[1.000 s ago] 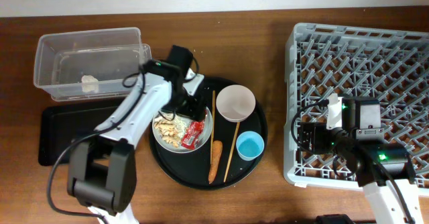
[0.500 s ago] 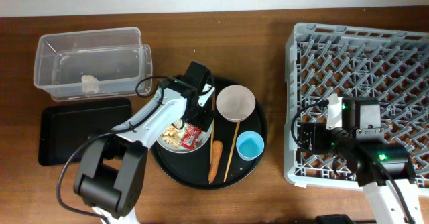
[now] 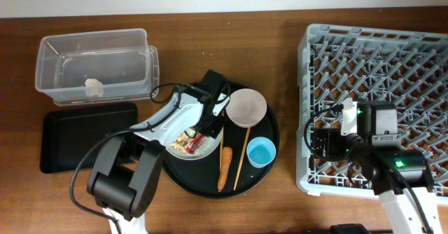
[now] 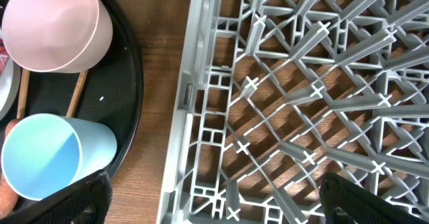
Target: Sort waste into correct bins and load items into the dishwasher rack
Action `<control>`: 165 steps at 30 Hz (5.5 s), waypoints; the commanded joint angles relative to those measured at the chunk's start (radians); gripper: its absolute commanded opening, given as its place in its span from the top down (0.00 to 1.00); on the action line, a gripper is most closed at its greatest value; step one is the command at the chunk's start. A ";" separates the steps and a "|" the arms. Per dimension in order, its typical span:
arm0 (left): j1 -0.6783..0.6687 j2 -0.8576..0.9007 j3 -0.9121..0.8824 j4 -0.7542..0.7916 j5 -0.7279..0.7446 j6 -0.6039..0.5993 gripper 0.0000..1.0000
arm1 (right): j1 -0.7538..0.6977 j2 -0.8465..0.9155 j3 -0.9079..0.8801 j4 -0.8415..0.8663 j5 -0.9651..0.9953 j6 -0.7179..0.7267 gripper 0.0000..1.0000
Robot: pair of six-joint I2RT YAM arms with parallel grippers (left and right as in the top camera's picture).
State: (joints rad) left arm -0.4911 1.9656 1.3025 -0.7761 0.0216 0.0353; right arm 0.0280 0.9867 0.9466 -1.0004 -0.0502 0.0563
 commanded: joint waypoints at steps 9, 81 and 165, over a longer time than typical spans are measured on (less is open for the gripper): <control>0.306 -0.236 0.259 0.015 -0.083 0.003 1.00 | 0.005 -0.003 0.025 -0.006 -0.002 0.008 0.02; 0.252 -0.226 0.119 0.247 1.248 -0.414 1.00 | -0.080 0.210 0.025 0.438 -1.155 -0.202 0.02; 0.462 -0.431 0.119 -0.251 0.112 -0.220 0.16 | 0.056 0.514 0.488 0.072 -0.200 0.031 0.10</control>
State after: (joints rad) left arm -0.0315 1.5574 1.4185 -1.0283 0.1371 -0.1936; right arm -0.0273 1.4677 1.4242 -0.9531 -0.3622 0.0948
